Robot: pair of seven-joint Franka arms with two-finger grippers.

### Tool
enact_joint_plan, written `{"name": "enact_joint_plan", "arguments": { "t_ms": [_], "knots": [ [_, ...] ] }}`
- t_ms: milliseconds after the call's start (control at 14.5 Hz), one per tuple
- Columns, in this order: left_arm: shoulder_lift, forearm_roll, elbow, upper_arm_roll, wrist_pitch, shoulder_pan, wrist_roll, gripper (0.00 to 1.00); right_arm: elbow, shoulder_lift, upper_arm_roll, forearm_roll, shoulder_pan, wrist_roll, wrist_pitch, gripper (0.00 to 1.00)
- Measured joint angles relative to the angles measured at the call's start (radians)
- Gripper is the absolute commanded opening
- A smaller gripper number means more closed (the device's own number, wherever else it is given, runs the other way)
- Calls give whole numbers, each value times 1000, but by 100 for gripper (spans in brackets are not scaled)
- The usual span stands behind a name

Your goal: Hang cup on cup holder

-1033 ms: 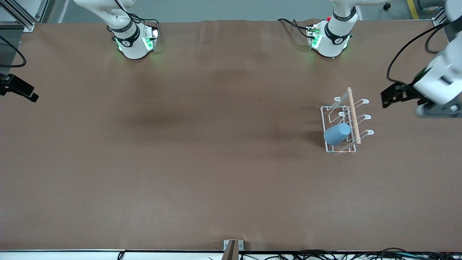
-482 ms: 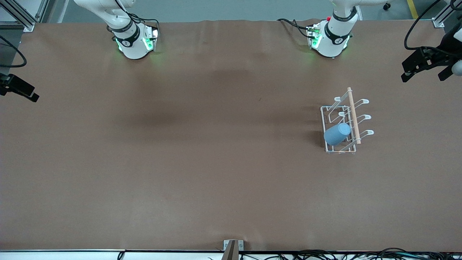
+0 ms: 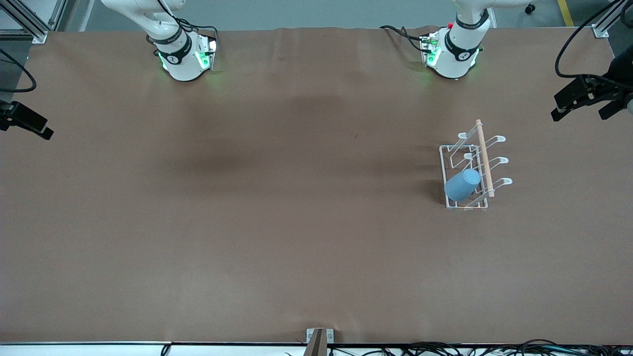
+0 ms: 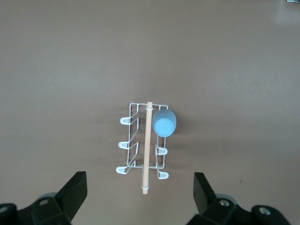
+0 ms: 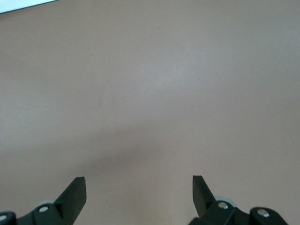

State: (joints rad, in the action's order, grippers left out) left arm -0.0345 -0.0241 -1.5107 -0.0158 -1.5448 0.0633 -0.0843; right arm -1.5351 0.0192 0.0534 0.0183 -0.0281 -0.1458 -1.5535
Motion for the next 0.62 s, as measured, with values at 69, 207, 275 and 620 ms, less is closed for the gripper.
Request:
{"name": "enact_joint_plan", "arguments": {
  "t_ms": [69,207,275,620],
  "knots": [
    [14,0,9,-1,0,0,0,100,0,0,0,0,0,0,0,100],
    [32,0,17,-1,0,1,0,100,0,0,0,0,0,0,0,100],
    [36,0,17,-1,0,1,0,99,0,0,0,0,0,0,0,100],
    [38,0,5,1,0,2,7,99,0,0,0,0,0,1,1,100]
  ]
}}
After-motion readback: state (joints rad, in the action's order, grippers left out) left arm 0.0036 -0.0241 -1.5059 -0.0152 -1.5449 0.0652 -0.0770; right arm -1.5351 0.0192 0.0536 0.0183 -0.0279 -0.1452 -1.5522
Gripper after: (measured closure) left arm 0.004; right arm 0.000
